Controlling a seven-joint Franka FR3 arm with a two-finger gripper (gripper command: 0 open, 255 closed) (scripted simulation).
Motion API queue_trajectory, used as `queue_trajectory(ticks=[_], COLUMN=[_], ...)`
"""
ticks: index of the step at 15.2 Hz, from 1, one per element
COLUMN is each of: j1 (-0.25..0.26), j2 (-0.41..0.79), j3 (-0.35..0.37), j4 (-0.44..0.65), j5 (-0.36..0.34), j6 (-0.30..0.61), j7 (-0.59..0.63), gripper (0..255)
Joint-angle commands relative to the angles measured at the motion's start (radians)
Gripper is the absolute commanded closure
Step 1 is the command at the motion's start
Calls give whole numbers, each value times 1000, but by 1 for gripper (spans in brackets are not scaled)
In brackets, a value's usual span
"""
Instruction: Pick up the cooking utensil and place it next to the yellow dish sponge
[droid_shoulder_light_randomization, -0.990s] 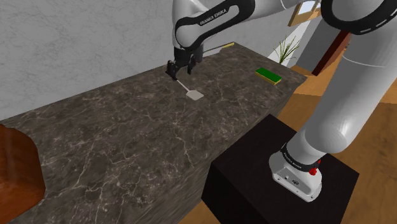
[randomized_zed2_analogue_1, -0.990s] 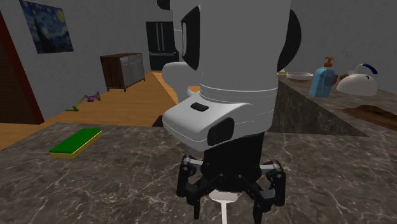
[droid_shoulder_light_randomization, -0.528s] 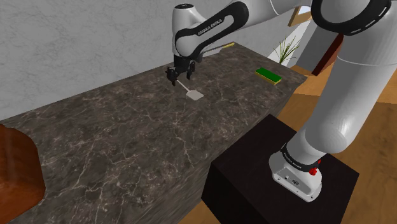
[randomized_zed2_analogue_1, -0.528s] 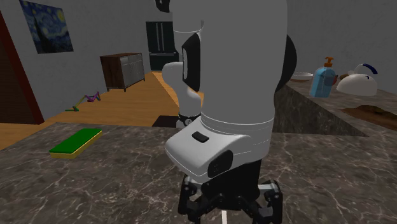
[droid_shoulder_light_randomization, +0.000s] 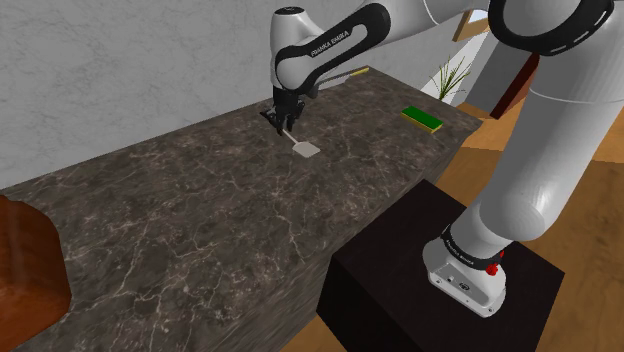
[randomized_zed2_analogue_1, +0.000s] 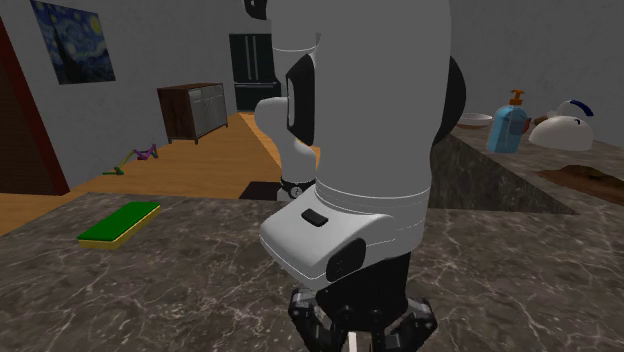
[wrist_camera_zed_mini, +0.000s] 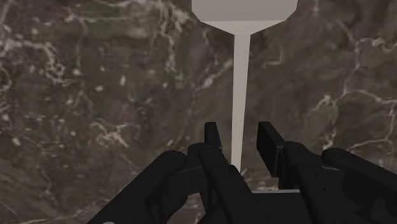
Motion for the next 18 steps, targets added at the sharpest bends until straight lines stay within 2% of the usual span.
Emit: queue_trajectory(ticks=[1,8,18], j1=[0,0,-5], j2=[0,0,-65], j3=[0,0,7], j4=[0,0,55], j5=[0,0,23], j6=[0,0,-118], j7=[0,0,-17], gripper=[255,255,255])
